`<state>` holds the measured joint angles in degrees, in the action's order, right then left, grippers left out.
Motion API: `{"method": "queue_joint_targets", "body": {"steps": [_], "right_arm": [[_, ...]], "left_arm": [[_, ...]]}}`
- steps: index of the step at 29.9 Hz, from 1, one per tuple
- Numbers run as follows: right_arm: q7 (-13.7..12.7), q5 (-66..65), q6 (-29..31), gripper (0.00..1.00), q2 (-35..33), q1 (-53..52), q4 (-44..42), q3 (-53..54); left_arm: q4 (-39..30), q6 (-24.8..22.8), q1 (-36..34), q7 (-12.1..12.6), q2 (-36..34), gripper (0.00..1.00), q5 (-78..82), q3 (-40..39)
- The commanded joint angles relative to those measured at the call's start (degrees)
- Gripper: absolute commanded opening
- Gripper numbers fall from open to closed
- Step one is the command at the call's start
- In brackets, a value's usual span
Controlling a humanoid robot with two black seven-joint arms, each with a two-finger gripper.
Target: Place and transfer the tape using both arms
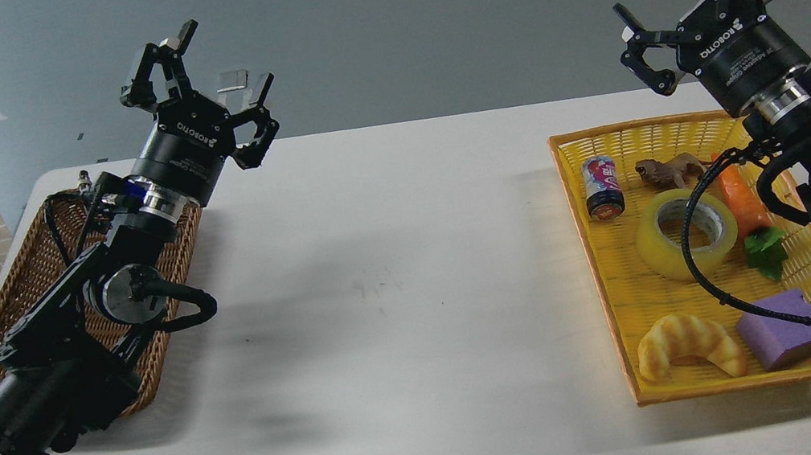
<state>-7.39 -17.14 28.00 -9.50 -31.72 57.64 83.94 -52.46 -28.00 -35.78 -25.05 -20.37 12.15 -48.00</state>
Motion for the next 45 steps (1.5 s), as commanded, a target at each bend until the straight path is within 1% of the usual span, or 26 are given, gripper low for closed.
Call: {"method": "queue_joint_targets", "body": {"steps": [1, 21, 26, 45], "right_arm": [[0.0, 0.0, 0.0, 1.00, 0.0, 0.0, 0.0, 0.1], [0.3, 0.0, 0.0, 1.00, 0.0, -0.2, 0.0, 0.3], [0.4, 0.0, 0.0, 1.00, 0.0, -0.2, 0.0, 0.3], [0.5, 0.0, 0.0, 1.00, -0.7, -0.6, 0.4, 0.3]], "left_arm": [[0.0, 0.0, 0.0, 0.0, -0.1, 0.98, 0.1, 0.1], [-0.1, 0.0, -0.1, 0.0, -0.6, 0.98, 0.2, -0.2], [-0.2, 0.0, -0.1, -0.4, -0.5, 0.98, 0.2, -0.3], [-0.4, 0.0, -0.1, -0.3, -0.5, 0.98, 0.2, -0.4]]}}
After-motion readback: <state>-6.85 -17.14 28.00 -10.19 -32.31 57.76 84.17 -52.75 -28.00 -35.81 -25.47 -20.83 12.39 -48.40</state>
